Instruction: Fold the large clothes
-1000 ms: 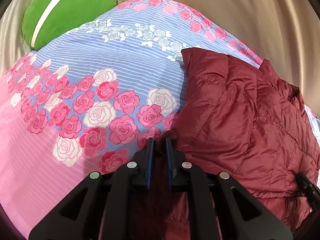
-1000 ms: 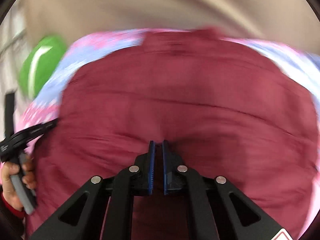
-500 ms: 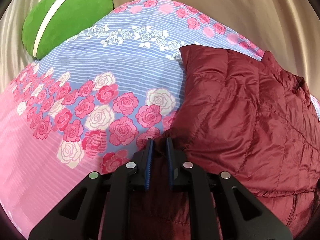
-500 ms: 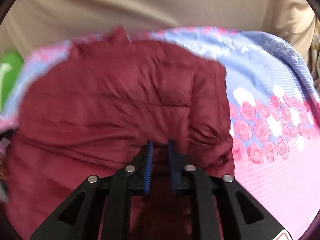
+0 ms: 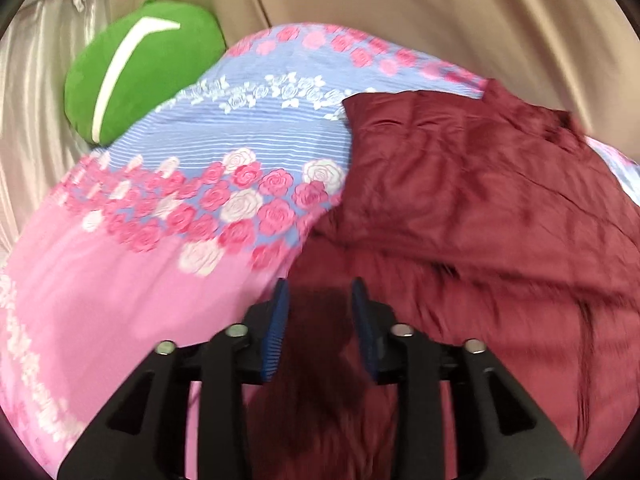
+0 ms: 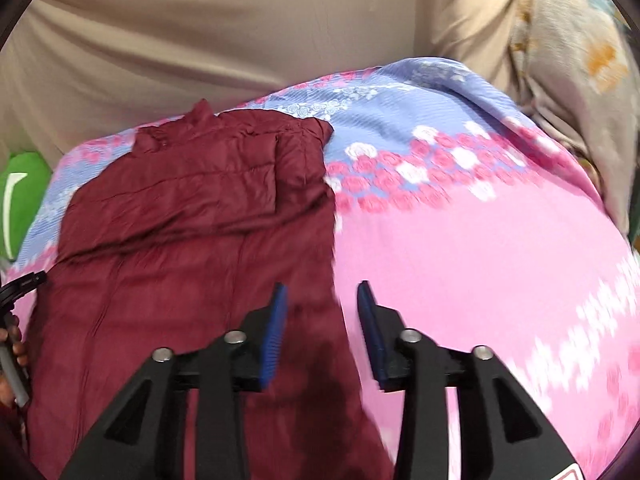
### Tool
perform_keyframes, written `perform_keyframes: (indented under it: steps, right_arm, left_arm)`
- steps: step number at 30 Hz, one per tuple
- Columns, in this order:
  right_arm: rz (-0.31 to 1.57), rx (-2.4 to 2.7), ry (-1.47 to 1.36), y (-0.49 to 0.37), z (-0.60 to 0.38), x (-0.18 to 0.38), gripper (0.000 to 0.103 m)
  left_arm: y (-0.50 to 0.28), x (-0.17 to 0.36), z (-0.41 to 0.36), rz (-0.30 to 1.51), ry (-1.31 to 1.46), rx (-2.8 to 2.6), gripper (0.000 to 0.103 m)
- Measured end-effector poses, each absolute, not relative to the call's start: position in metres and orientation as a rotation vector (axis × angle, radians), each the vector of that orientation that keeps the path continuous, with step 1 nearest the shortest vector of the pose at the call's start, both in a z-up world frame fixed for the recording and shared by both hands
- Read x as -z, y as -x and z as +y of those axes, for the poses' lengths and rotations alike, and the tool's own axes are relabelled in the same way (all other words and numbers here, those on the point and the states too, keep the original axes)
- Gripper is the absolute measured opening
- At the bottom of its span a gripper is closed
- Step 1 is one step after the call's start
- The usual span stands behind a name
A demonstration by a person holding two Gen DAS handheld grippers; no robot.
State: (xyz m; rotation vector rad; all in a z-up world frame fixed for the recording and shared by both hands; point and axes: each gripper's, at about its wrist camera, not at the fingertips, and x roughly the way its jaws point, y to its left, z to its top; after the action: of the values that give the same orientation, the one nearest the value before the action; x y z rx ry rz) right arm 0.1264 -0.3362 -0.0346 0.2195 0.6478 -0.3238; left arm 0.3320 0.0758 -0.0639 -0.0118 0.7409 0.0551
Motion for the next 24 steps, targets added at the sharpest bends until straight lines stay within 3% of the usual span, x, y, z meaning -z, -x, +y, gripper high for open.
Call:
perform_keyframes:
  steps: [4,7,13,24]
  right_arm:
    - [0.627,0.329,-0.25,-0.068,-0.335,0.039,0.04]
    - [0.608,0.348,-0.221,-0.036,-0.325,0.039,0.048]
    - [0.595,0.348,-0.149,0.014,-0.304,0.045,0.067]
    - [0.655,0.356,-0.211,0.069,-0.307,0.076,0.071]
  left_arm:
    - [-0.282,0.053,0.075,0.726,-0.007,-0.021,0.049]
    - [-0.248,0.051,0.075,0.727,-0.022,0.001,0.055]
    - [-0.194,0.059,0.089,0.752,-0.038,0.025,0.08]
    - [-0.136,0.091,0.142,0.838,-0.003,-0.043,0.082]
